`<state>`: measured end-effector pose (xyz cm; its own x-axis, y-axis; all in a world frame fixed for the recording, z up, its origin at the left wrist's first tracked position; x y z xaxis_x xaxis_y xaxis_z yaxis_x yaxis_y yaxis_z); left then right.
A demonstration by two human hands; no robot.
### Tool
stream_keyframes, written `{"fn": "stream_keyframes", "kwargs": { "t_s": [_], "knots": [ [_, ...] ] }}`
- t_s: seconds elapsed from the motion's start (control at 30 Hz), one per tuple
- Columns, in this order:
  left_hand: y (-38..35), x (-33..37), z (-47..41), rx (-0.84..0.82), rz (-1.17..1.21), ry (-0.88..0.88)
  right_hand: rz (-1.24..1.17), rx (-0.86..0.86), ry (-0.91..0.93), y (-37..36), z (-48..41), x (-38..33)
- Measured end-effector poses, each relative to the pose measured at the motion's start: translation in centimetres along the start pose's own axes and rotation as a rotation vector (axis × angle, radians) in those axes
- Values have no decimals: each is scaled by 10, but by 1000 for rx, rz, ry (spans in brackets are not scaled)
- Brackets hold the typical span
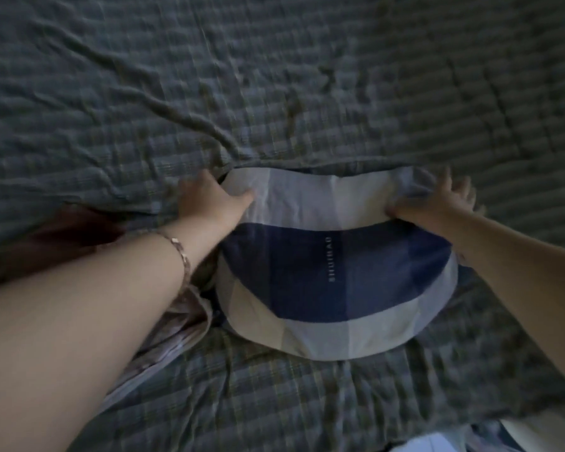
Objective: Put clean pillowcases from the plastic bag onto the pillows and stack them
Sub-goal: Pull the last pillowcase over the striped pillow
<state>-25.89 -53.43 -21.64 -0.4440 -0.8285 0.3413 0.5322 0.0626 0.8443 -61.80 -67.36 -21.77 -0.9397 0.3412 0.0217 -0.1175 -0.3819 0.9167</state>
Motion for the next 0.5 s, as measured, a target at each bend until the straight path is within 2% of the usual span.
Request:
{"fn": "stream_keyframes", "kwargs": {
  "t_s": [0.1, 0.17, 0.23, 0.33, 0.43, 0.5],
  "knots": [
    [-40, -6, -10, -117, 80, 228, -235, -140, -206, -26, -8, 17],
    [-48, -2, -4, -115, 180, 260, -329, -120, -214, -23, -5, 23],
    [-42, 10, 12, -79, 304, 276, -537, -133, -203, -14, 10, 23],
    [-16, 34, 57, -4, 375, 162, -818, -163, -209, 17, 56, 16],
    [14, 54, 131, -15, 291, -54, -867, -227, -105, 35, 125, 14],
    [12, 55, 177, -83, 154, -233, -850, -295, -145, 22, 170, 22]
  ]
}}
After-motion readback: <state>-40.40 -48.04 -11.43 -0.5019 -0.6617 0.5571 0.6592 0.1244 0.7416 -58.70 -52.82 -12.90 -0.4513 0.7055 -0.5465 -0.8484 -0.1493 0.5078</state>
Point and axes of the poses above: each hand's wrist, its own z-axis away from the middle knuckle, its own y-axis out of the back of the hand, x = y × z, the point moved 10 cm from there along -z, towards the middle knuckle, and after that the axes turned 11 degrees about x, right-handed, at the moved point
